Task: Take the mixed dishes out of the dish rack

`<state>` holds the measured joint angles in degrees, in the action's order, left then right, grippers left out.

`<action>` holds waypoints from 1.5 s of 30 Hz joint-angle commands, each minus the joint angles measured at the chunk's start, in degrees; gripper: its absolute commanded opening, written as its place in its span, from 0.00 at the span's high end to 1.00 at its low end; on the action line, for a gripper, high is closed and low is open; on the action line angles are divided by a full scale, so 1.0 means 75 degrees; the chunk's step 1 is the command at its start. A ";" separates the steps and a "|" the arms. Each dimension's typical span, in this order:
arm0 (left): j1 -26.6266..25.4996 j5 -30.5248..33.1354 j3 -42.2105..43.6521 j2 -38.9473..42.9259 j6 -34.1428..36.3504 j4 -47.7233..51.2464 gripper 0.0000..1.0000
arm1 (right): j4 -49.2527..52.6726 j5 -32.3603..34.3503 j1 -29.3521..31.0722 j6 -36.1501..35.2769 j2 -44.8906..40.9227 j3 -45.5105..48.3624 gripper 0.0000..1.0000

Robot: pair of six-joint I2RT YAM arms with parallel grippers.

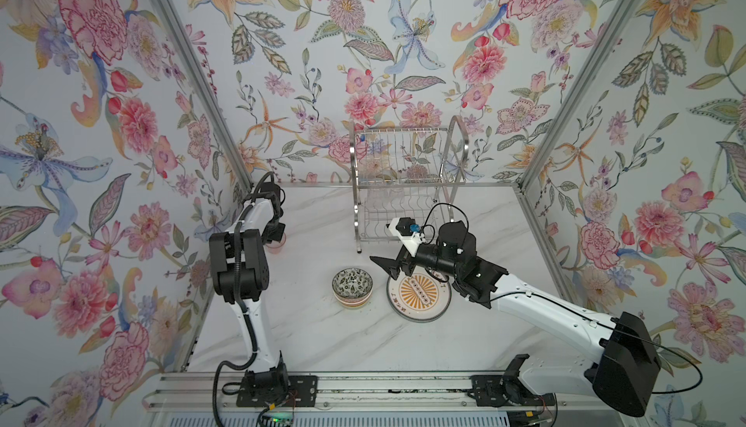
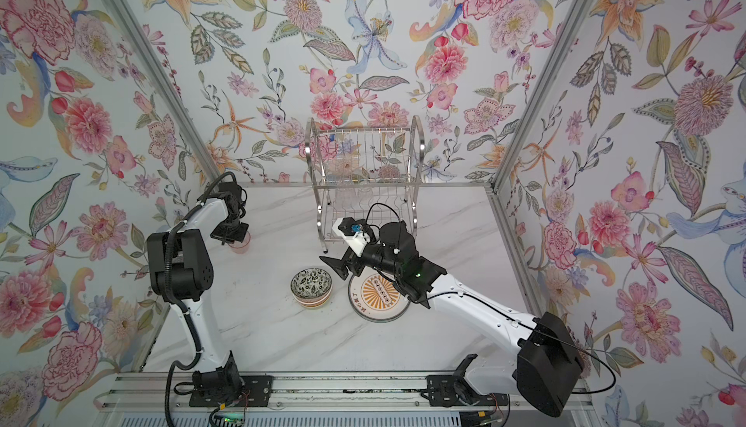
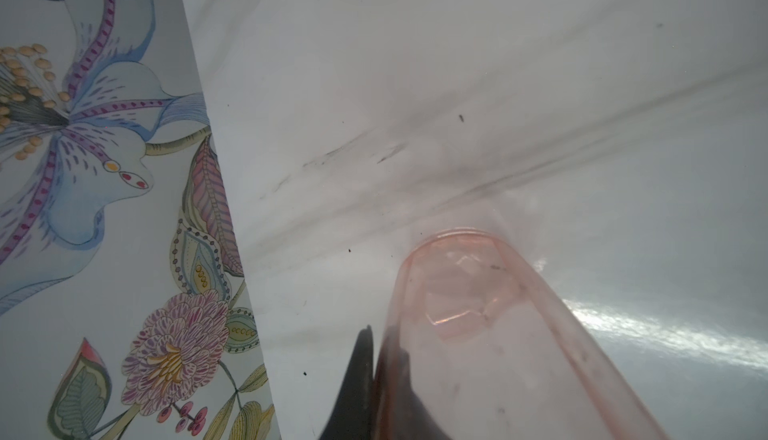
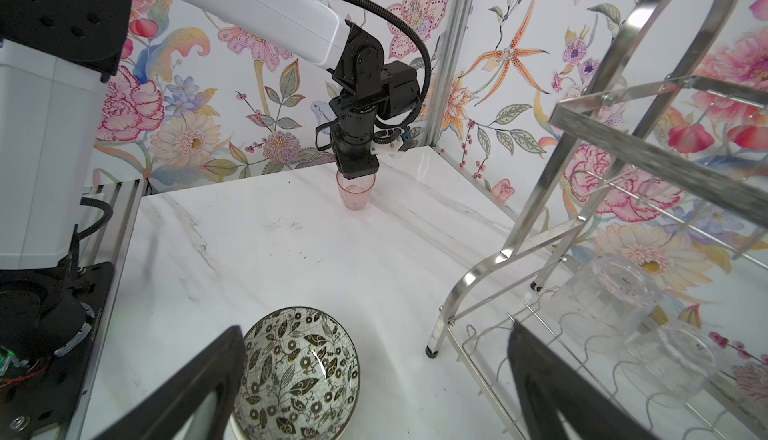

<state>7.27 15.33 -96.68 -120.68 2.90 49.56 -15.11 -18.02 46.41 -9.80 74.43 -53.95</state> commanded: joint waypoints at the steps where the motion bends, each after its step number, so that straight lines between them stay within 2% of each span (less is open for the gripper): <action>1: 0.0344 -0.0171 -0.0380 -0.0103 0.0161 0.0232 1.00 | 0.0214 0.0065 -0.0046 -0.0064 -0.0158 0.0006 0.01; 6: 0.0656 -0.0746 -0.0445 -0.0173 0.0059 0.0154 1.00 | 0.0328 0.0069 -0.0031 -0.0058 -0.0122 -0.0026 0.01; 14: 0.0847 -0.1067 -0.0399 -0.0298 0.0103 0.0189 1.00 | 0.0163 0.0272 -0.0036 -0.0087 -0.0131 0.0029 0.01; 21: 0.0950 -0.1318 -0.0328 -0.0329 0.0019 0.0157 0.94 | 0.0187 0.0293 -0.0028 -0.0082 -0.0119 -0.0001 0.01; 29: 0.1090 -0.1625 -0.0475 -0.0441 -0.0087 0.0070 0.91 | 0.0200 0.0313 -0.0027 -0.0087 -0.0092 -0.0031 0.01; 33: 0.1142 -0.1795 -0.0676 -0.0584 -0.0079 0.0098 0.84 | 0.0222 0.0349 -0.0025 -0.0087 -0.0095 -0.0022 0.01; 37: 0.1166 -0.1839 -0.0725 -0.0648 -0.0092 0.0048 0.84 | 0.0163 0.0470 -0.0031 -0.0087 -0.0110 0.0008 0.01; 45: 0.1214 -0.2080 -0.1078 -0.0644 -0.0266 0.0191 0.56 | 0.0203 0.0531 -0.0036 -0.0106 -0.0059 -0.0079 0.01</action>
<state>15.70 1.06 -102.41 -125.12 1.65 49.50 -13.50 -14.70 46.41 -10.24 74.35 -53.95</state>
